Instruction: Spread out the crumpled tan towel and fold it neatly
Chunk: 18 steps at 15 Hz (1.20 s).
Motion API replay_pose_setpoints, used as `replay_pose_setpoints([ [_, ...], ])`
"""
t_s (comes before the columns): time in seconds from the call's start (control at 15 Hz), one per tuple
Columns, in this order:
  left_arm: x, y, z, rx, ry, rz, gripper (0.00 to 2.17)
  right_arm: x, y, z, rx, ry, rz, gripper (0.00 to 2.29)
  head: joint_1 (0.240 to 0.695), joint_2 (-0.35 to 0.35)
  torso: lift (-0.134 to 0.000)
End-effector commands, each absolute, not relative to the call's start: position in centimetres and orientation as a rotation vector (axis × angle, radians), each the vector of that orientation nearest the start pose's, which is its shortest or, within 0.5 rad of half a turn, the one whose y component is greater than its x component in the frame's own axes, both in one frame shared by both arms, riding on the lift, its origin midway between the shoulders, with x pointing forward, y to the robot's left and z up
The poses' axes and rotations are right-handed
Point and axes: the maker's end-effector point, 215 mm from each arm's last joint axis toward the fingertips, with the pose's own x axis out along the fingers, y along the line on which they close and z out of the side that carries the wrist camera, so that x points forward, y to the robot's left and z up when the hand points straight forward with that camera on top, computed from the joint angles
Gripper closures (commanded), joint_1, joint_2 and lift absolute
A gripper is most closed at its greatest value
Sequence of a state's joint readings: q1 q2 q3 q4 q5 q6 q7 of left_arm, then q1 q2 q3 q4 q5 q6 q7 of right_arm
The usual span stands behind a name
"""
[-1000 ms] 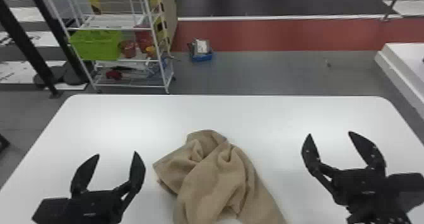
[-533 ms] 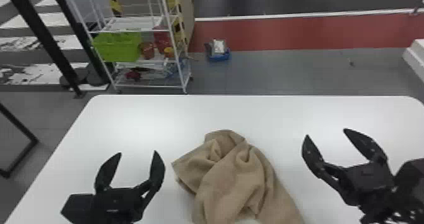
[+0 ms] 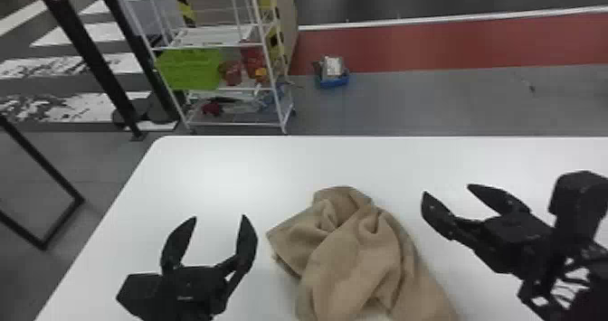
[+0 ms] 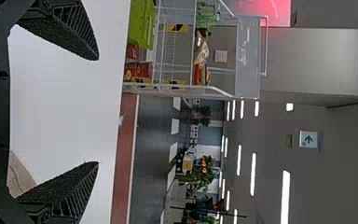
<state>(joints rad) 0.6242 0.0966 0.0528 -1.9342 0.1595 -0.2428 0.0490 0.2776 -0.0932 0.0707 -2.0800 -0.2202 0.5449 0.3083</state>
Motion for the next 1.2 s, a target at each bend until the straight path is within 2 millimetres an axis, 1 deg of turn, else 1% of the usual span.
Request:
replay_pose_setpoints([
  [0.0,39.6,28.6,-37.5,-0.044,0.015,0.077,0.08,48.2,-8.5,-36.0,0.184,0.35,0.525,0.12,0.695,0.217,-0.122],
  [0.07,39.6,28.5,-37.5,-0.045,0.015,0.075,0.08,48.3,-7.3,-36.0,0.183,0.371,0.548,0.14,0.695,0.225,-0.122],
  [0.2,39.6,28.5,-37.6,-0.044,0.017,0.074,0.08,48.2,-5.0,-36.6,0.2,0.462,0.6,0.19,0.695,0.247,-0.122],
  [0.27,39.6,28.5,-37.5,-0.044,0.015,0.074,0.08,48.1,-3.8,-36.7,0.21,0.506,0.629,0.19,0.695,0.27,-0.122],
  [0.33,39.6,28.4,-37.6,-0.039,0.018,0.072,0.08,47.7,-2.8,-37.8,0.202,0.592,0.645,0.19,0.695,0.281,-0.122],
  [0.47,39.7,28.3,-37.6,-0.037,0.018,0.071,0.08,47.8,-1.5,-38.1,0.21,0.676,0.657,0.19,0.695,0.304,-0.122],
  [0.6,39.7,28.3,-37.6,-0.038,0.018,0.071,0.08,47.9,-1.2,-38.7,0.178,0.741,0.642,0.19,0.695,0.327,-0.122],
  [0.73,39.7,28.3,-37.6,-0.037,0.018,0.071,0.08,47.7,-1.1,-38.8,0.162,0.793,0.633,0.19,0.695,0.331,-0.122],
  [0.87,39.7,28.3,-37.6,-0.037,0.018,0.071,0.08,47.3,-2.0,-39.9,0.125,0.884,0.608,0.19,0.695,0.335,-0.122],
  [1.0,39.7,28.3,-37.6,-0.037,0.017,0.071,0.08,47.7,-1.6,-41.0,0.114,0.925,0.604,0.19,0.695,0.331,-0.122],
  [1.07,39.7,28.3,-37.6,-0.037,0.017,0.071,0.08,47.8,-1.7,-41.8,0.113,0.942,0.599,0.2,0.695,0.33,-0.122],
  [1.13,39.7,28.3,-37.6,-0.037,0.018,0.071,0.08,48.3,-1.6,-42.0,0.113,0.943,0.598,0.21,0.695,0.33,-0.122],
])
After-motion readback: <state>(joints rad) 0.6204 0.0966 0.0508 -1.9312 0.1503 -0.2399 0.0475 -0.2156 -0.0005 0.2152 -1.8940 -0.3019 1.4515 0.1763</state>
